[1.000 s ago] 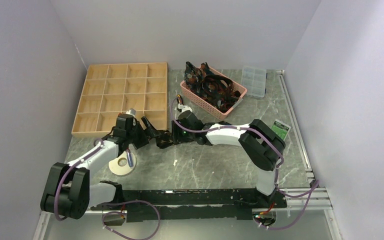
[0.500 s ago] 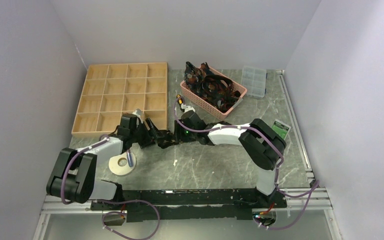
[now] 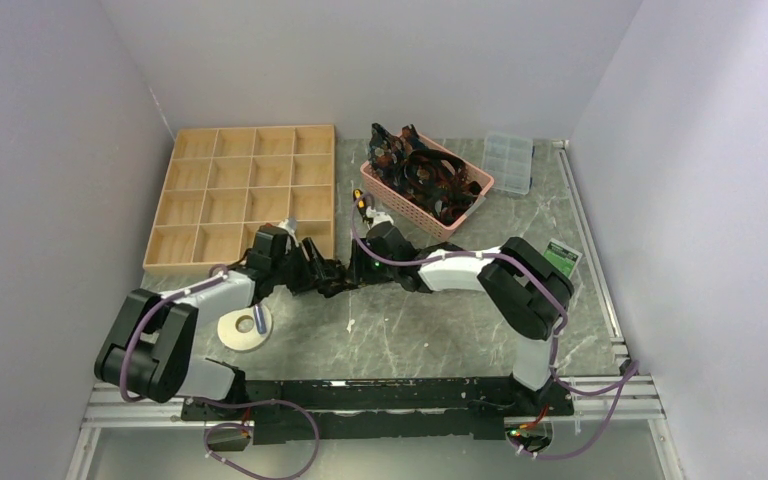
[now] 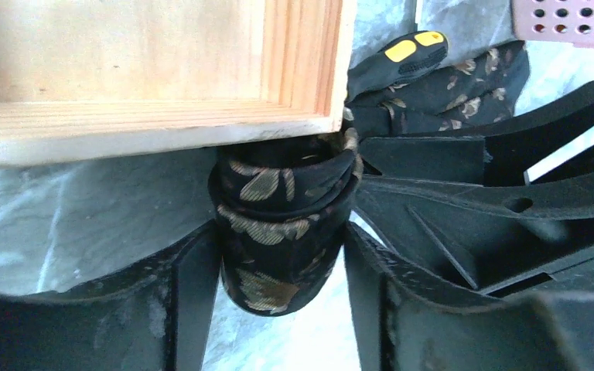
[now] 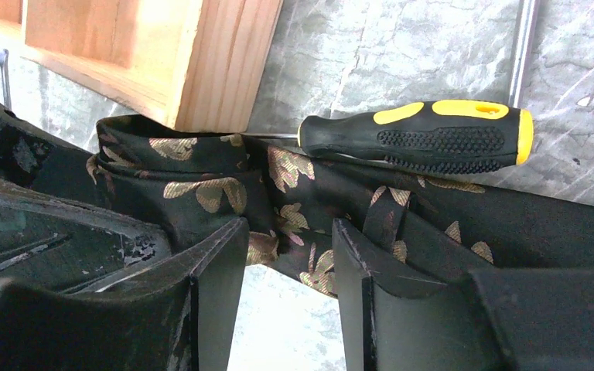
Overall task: Roll the ties
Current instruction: Roll the tie at the center of the board.
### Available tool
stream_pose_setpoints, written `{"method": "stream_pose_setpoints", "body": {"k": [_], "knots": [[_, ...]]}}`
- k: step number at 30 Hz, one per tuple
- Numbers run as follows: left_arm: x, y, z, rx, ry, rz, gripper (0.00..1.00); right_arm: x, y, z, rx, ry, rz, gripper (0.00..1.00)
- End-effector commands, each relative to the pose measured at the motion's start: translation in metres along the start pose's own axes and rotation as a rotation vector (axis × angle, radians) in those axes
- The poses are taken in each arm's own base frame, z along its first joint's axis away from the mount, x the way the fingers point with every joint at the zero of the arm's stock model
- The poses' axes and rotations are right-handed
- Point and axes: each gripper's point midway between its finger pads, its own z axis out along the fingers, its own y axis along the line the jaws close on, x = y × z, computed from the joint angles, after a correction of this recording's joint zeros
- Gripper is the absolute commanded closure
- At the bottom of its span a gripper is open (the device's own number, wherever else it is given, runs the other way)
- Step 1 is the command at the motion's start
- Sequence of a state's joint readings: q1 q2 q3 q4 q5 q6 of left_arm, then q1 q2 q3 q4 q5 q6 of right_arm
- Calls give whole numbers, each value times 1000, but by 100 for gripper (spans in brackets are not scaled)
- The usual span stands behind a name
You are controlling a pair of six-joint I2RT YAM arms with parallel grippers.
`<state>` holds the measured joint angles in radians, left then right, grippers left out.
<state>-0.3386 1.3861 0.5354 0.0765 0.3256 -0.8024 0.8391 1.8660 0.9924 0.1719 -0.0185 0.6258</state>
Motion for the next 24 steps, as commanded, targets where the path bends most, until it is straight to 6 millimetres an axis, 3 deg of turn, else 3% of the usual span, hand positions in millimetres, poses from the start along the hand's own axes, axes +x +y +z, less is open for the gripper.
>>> {"method": "stream_pose_setpoints", "body": {"k": [1,5,7,10,17,20,24], "knots": [[-21,-8,-14,-56,-77,13,33,1,-2,-10,5,-7,7,50],[-30,-1,-47,-153,-154,36,25,-13,7,-18,-9,-27,-3,48],[-31,-2,-67,-174,-181,71,26,-17,11,-22,-20,-34,-2,47],[-14,1,-80,-196,-162,108,33,-24,17,-30,-37,-53,9,45],[48,-14,-65,-129,-28,153,67,-43,25,-60,-43,-109,28,40],[61,-15,-53,-145,18,186,92,-47,19,-74,-25,-142,32,41],[65,1,-40,-248,56,213,97,-45,8,-84,-7,-149,40,42]]}}
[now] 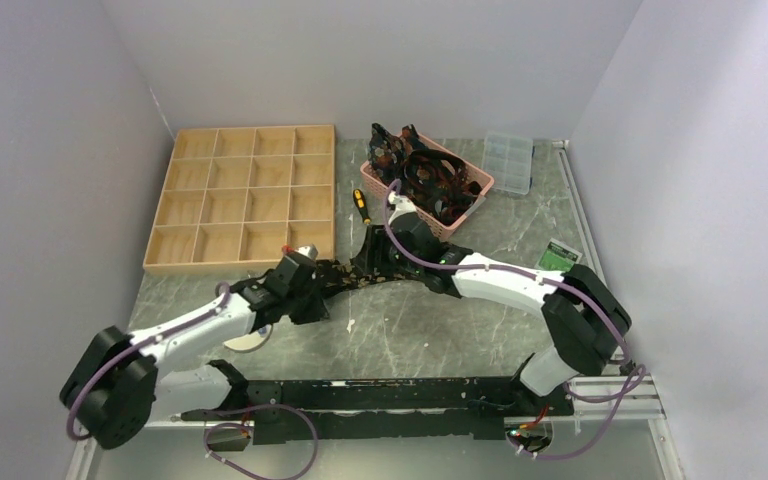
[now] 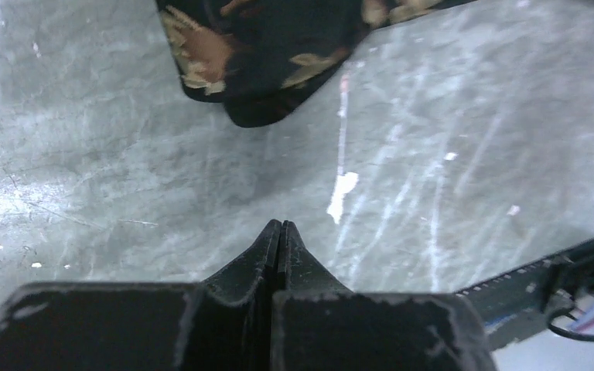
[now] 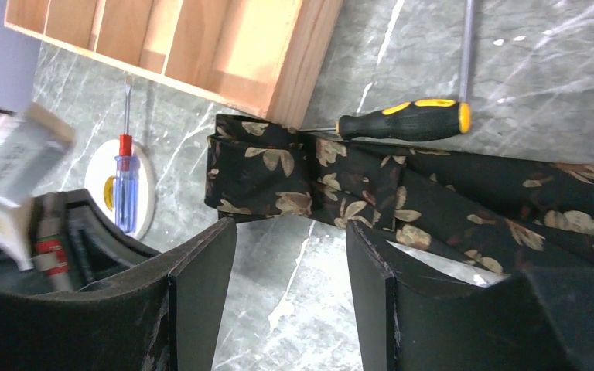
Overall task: Roll the ties
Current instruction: Roll the tie at the center of the board.
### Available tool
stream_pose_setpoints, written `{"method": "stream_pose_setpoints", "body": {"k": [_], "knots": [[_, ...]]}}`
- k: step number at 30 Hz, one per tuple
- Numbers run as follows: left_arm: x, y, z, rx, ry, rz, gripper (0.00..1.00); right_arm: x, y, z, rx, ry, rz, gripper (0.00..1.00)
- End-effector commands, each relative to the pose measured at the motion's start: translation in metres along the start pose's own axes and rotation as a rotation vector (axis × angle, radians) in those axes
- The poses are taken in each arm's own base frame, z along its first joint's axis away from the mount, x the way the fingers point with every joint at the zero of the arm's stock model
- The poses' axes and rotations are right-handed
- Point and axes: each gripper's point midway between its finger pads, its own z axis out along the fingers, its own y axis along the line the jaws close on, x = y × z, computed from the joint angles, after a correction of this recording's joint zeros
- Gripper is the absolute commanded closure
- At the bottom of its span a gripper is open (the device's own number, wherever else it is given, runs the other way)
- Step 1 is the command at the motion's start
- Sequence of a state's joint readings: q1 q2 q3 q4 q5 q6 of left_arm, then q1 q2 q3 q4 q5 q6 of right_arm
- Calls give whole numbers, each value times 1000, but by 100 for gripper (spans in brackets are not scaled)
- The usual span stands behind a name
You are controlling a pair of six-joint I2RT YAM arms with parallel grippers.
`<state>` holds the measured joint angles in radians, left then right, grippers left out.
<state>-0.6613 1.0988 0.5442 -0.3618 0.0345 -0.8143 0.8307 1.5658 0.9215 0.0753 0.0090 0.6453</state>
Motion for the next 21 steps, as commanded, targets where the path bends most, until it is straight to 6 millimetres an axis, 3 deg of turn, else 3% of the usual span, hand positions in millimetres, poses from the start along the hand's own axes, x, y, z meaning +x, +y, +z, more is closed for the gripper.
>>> {"method": "stream_pose_setpoints", "body": {"k": [1,5,14,21], "knots": [[-9,9,13,-99,-19,12,97,-2,-17,-10,48,-19,15,42],[-25,28,24,-228,-67,16,97,2,-21,-10,45,-13,27,42],[-57,38,50,-260,-115,-59,97,3,-25,-7,42,-5,33,42],[-64,56,47,-307,-121,-114,97,6,-26,-6,41,2,31,43]]}}
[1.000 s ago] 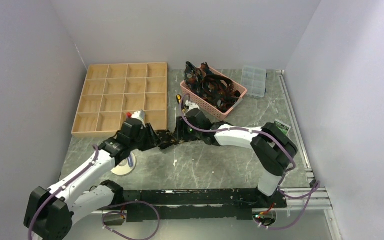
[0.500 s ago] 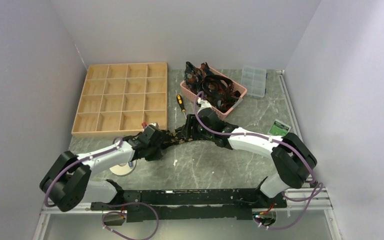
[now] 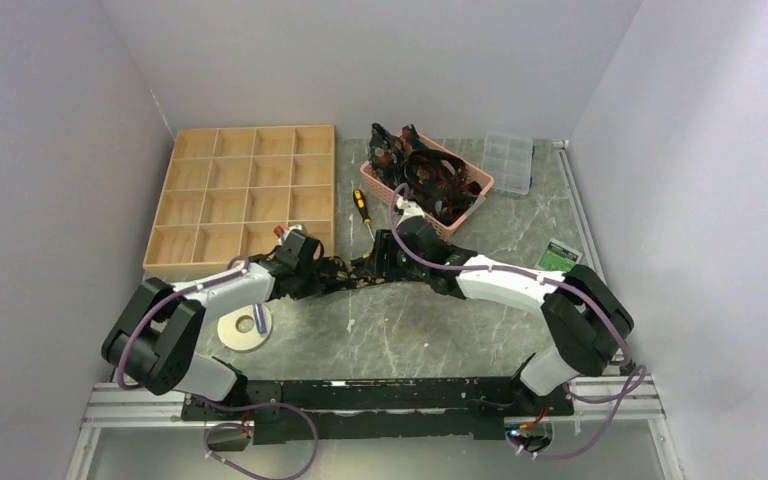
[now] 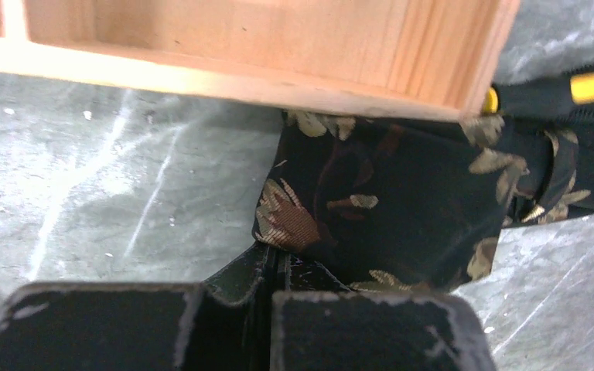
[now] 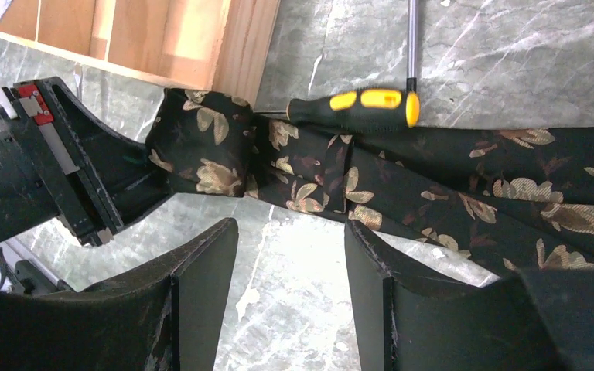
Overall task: Roll the ties
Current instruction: Roll the tie at the center of the board.
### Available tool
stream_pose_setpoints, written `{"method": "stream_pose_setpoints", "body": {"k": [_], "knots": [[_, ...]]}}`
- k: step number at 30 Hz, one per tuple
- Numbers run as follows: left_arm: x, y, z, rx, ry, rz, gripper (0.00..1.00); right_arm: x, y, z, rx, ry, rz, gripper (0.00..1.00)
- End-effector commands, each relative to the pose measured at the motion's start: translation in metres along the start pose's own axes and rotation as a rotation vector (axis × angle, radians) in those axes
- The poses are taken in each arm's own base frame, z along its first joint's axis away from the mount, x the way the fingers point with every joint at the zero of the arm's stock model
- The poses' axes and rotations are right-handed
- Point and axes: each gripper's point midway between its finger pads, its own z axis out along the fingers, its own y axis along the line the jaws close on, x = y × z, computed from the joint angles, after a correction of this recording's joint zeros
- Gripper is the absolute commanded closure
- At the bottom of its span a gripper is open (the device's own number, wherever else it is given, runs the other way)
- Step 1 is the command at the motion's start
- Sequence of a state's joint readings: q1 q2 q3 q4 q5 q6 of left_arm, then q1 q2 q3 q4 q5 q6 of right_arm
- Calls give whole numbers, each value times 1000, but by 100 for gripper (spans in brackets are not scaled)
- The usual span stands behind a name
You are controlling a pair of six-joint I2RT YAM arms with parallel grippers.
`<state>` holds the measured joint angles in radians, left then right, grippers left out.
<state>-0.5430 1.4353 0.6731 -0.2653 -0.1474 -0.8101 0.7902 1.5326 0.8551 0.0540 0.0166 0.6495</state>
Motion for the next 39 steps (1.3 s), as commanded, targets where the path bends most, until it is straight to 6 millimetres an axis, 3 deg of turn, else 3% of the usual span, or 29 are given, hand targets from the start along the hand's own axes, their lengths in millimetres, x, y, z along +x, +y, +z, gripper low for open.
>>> {"method": "stream_pose_setpoints", "body": {"k": [1,4,12,17,19,22,26,33,39], "knots": [[-7,14,-4,-36,-28,-21,97,-4,4,1,-24,-17,4,43],[4,17,-20,16,-23,-23,97,-6,6,2,-28,-21,2,43],[14,-32,-63,315,-51,-10,97,-5,13,4,-60,-12,17,44],[22,-49,-46,317,1,11,97,-6,13,4,-54,-11,18,44],[29,-43,-32,259,32,10,97,-6,13,4,-49,-13,18,44],[29,-19,-17,112,11,-14,97,-6,12,4,-48,-12,19,44],[20,-4,-9,25,-44,-38,97,-6,12,5,-47,-14,22,44],[-3,8,6,-49,-80,-50,97,-2,12,7,-57,-3,23,44],[-6,9,6,-38,-87,-45,97,3,19,7,-91,18,11,44]]}}
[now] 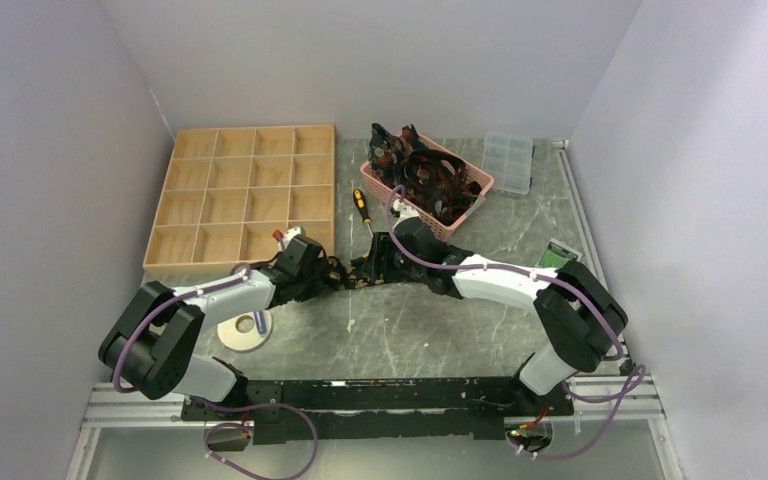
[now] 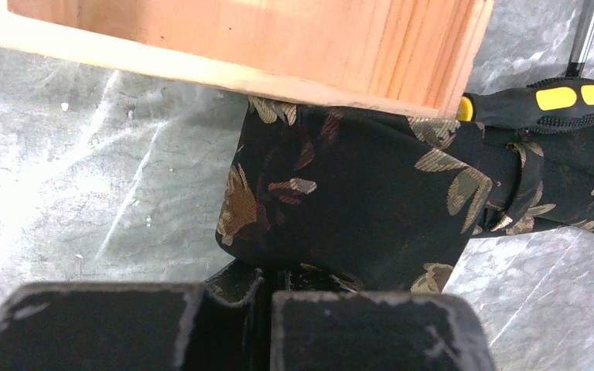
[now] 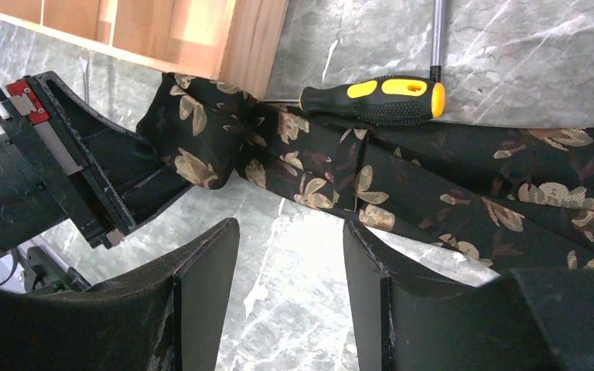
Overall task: Roll the ties
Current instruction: Roll the tie at the center of the board.
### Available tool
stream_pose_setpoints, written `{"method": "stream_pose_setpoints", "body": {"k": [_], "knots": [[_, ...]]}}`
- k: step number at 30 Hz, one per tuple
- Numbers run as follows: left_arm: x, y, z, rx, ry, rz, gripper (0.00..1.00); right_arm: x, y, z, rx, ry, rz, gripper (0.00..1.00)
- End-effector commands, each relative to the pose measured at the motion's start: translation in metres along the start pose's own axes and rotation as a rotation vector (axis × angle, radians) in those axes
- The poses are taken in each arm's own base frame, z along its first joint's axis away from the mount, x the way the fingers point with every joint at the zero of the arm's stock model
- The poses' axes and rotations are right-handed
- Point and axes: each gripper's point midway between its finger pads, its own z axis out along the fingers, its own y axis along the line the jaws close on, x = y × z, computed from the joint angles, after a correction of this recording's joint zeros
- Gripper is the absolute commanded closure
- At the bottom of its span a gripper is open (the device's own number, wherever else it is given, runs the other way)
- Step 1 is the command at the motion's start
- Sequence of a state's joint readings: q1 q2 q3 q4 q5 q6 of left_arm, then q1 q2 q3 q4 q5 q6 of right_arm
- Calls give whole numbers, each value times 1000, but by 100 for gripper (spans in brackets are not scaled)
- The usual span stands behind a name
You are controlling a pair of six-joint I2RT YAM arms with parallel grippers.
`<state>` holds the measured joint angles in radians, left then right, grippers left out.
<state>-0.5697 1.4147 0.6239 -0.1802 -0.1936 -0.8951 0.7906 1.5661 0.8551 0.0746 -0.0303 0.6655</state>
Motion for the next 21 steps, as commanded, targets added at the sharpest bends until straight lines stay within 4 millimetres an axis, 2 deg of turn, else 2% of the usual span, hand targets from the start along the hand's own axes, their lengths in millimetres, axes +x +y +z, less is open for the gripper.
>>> {"method": "stream_pose_setpoints", "body": {"k": [1,8,14,17,21], "knots": [[-5,14,3,-49,-24,36,97,-6,19,1,-71,-18,-11,44],[4,8,-16,32,0,58,97,-6,47,5,-121,-3,-23,38],[7,4,-51,104,1,95,97,-9,67,25,-149,13,6,37],[3,10,-67,93,-14,96,97,-7,72,40,-153,40,21,38],[-20,22,-78,47,-95,47,93,0,71,54,-151,73,42,40]]}}
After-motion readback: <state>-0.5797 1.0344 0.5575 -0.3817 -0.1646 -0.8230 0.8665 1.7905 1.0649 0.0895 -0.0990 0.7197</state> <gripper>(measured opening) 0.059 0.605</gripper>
